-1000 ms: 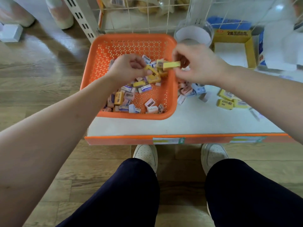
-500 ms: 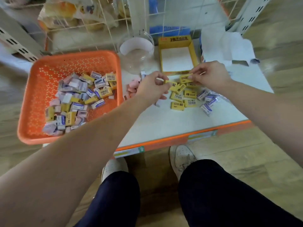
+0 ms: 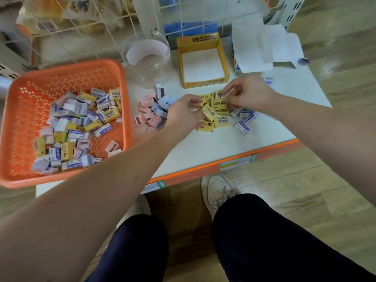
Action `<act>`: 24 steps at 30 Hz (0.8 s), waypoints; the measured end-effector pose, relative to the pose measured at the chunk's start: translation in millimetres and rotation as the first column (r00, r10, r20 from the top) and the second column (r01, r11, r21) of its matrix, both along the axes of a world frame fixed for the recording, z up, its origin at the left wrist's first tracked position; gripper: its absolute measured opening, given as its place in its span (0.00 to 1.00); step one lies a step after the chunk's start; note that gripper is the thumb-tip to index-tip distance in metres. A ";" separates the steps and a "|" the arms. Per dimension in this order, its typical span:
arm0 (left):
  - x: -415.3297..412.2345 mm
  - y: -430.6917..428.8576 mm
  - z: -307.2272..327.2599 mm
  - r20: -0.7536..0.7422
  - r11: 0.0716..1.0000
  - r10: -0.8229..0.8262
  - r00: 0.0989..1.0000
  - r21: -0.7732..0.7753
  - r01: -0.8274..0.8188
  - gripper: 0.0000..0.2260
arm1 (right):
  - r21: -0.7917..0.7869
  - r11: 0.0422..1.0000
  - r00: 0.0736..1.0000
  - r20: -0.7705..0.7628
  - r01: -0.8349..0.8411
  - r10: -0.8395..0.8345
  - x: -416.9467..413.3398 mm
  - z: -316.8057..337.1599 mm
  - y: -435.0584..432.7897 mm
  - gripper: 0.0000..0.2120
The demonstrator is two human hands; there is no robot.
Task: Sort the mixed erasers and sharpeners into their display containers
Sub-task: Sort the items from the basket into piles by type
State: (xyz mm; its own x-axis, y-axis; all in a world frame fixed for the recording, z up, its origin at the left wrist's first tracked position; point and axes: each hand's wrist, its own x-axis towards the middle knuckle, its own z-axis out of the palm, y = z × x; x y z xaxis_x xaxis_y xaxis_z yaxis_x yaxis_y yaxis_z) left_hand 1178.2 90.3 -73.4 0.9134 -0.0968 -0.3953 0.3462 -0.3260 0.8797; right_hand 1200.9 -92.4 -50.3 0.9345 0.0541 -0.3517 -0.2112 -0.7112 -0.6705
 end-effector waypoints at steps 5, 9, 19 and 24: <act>9.2 20.4 21.5 0.151 0.991 -0.095 0.984 0.112 0.078 0.10 | -0.110 0.994 0.988 0.152 -0.021 0.038 7.8 11.0 7.8 0.05; 27.6 49.2 56.7 0.282 0.956 -0.169 0.944 0.280 0.087 0.11 | -0.142 0.977 0.966 0.184 -0.158 0.183 22.9 39.0 43.9 0.04; -14.4 183.7 78.5 0.354 0.894 0.016 0.935 0.413 -0.172 0.12 | 0.195 0.921 0.892 0.380 -0.337 0.245 -8.7 50.5 191.6 0.07; -55.3 227.9 52.8 -0.022 0.780 -0.202 0.979 0.601 0.175 0.08 | 0.041 0.804 0.764 0.343 -0.594 0.547 -38.8 27.6 242.9 0.07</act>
State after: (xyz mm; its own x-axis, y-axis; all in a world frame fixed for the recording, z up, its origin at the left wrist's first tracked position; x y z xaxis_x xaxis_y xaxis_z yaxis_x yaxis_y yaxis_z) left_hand 1122.9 318.2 -20.6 0.9187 -0.0261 -0.3941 0.1901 -0.8455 0.4990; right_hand 1162.1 150.5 -22.7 0.7708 0.6371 -0.0068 0.4309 -0.5291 -0.7310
